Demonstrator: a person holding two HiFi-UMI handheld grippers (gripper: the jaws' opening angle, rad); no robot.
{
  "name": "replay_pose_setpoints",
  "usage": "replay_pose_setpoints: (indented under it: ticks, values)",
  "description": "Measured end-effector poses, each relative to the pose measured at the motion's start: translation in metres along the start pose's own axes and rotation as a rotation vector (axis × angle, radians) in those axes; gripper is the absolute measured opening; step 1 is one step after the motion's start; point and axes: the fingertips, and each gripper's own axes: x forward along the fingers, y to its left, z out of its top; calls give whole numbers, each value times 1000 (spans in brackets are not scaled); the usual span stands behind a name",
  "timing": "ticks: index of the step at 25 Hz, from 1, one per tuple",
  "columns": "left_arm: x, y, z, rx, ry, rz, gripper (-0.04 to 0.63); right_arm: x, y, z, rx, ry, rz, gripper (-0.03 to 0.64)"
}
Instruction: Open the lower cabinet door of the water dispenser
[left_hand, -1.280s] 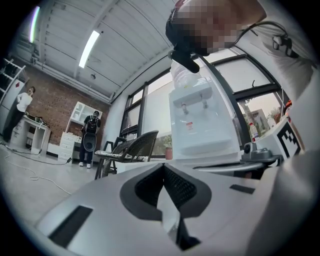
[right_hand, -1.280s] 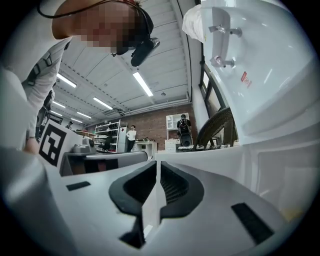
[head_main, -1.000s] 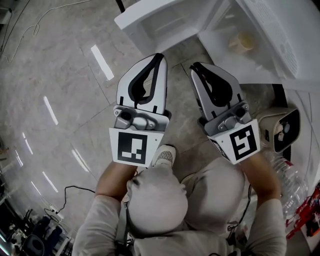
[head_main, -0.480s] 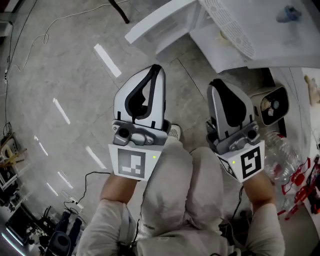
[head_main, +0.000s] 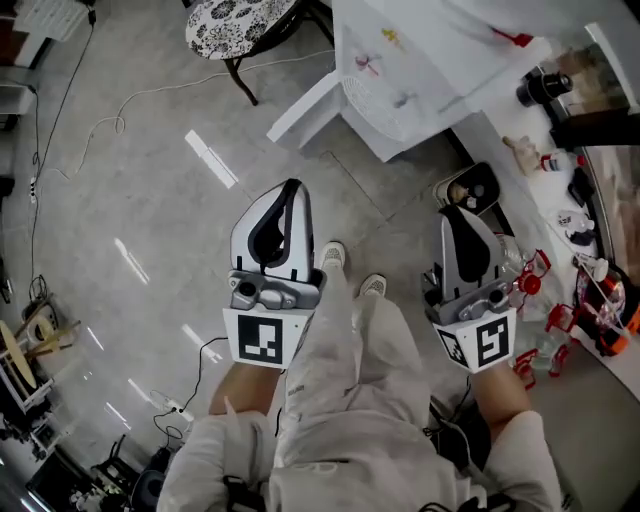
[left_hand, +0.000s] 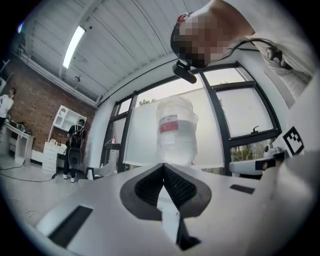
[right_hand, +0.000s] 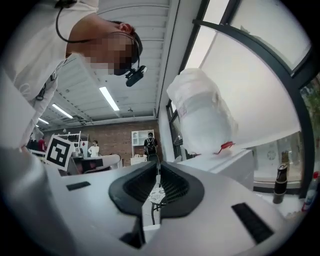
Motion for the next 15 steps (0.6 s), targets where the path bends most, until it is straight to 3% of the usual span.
replay_pose_setpoints:
  ticks: [5, 8, 15]
  values:
    - [4, -14, 134, 6, -20, -18, 5, -38, -5, 119, 13, 23, -78, 35]
    - [7, -28, 193, 27, -50, -66, 5, -55, -4, 174, -4, 5, -101, 35]
    - [8, -70, 242, 17, -72, -144, 5, -100, -4, 243, -57, -56, -187, 35]
